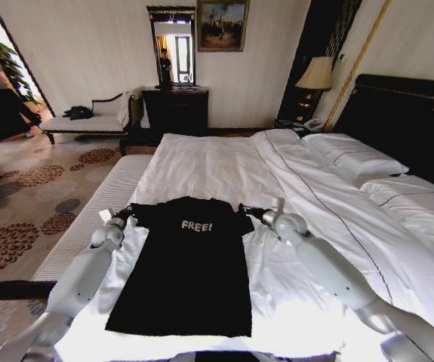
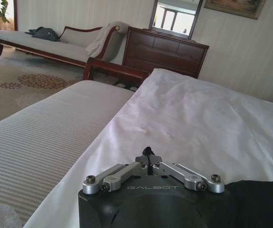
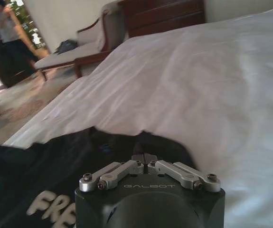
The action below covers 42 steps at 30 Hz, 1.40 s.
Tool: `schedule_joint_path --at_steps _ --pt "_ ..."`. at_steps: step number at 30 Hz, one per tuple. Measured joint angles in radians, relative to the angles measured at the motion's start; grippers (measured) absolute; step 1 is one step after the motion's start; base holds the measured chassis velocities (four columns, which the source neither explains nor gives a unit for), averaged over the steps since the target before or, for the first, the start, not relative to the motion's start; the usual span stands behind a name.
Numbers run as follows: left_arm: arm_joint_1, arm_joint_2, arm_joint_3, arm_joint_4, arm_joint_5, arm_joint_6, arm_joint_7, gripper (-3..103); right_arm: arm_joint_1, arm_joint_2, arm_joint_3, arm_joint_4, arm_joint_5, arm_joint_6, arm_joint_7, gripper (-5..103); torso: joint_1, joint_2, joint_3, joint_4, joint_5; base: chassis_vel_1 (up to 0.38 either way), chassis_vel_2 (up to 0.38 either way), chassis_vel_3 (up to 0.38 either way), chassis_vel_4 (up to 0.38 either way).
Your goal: Fold the clothes on the bed.
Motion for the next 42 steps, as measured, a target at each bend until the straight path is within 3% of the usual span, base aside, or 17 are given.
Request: schedule_joint_path --at_steps 17,24,42 --pt "0.02 -0.007 0.001 -0.037 0.02 0.0 -0.011 0 0.038 0.083 -0.169 -0.016 -0.065 0.003 -0.014 0 0.0 0.0 0.0 0.0 -0.0002 0.0 0.0 0.0 0.0" --pt "0.008 -0.008 0.005 -0.036 0.018 0.001 -0.011 0 0.061 0.138 -0.237 -0.103 -0.113 0.02 -0.034 0 0.0 0.0 0.0 0.0001 0.0 0.0 0.0 0.0 0.0" --pt "0.011 -0.012 0.003 -0.035 0.015 0.001 -0.009 0 0.068 0.192 -0.318 -0.175 -0.175 0.061 -0.073 0 0.0 0.0 0.0 -0.0001 0.0 0.0 0.0 0.0 0.0"
